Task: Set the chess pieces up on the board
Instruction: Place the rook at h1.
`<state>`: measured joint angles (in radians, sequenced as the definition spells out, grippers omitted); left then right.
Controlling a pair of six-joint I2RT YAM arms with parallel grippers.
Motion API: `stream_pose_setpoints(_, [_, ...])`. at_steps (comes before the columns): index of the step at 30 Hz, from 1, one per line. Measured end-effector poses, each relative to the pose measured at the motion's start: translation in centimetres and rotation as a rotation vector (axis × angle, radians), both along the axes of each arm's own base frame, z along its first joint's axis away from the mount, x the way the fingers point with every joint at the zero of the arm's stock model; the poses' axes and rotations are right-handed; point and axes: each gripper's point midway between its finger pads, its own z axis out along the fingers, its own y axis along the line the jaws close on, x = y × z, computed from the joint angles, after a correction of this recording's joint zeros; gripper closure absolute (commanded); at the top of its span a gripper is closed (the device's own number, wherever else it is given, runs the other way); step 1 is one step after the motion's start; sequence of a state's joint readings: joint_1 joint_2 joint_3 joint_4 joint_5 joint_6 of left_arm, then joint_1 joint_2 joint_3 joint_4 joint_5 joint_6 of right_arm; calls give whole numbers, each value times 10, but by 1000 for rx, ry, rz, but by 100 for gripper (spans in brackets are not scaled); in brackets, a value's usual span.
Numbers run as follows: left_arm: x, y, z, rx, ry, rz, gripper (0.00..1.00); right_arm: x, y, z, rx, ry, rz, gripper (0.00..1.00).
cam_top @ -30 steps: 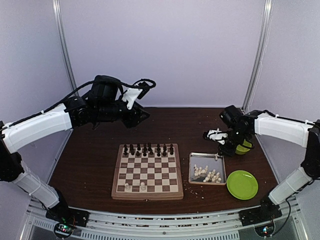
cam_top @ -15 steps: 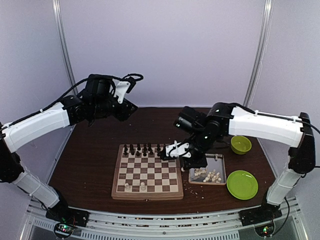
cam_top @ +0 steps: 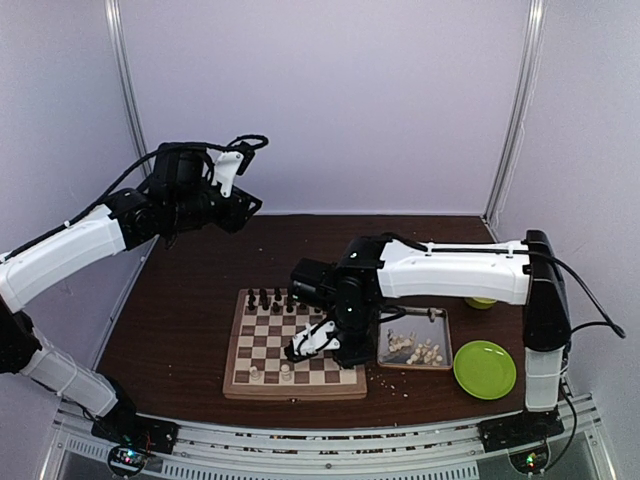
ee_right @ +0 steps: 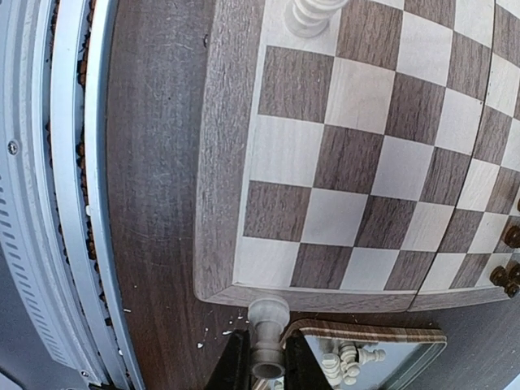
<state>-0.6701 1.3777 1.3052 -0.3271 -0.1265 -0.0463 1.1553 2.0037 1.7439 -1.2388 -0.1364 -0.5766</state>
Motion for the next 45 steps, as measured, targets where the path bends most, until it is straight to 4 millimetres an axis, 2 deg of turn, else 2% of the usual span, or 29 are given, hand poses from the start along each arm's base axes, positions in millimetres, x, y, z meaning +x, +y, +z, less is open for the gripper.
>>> stream_pose_setpoints(11, [-1,-1,0,-3,2,-7,57,0,-1,-20,-64,22,-2,99])
stream_pose_setpoints(36, [-2,-2,-1,-4,7,-15,57,-2,0,-38,-92,43,-3,98])
stream_pose_setpoints(41, [-2,-3,-1,-4,8,-17,57,-1,2,-38,-85,40,-3,88])
stream_pose_setpoints(45, [-2,-3,-1,-4,9,-17,57,-1,2,-40,-86,40,-5,84])
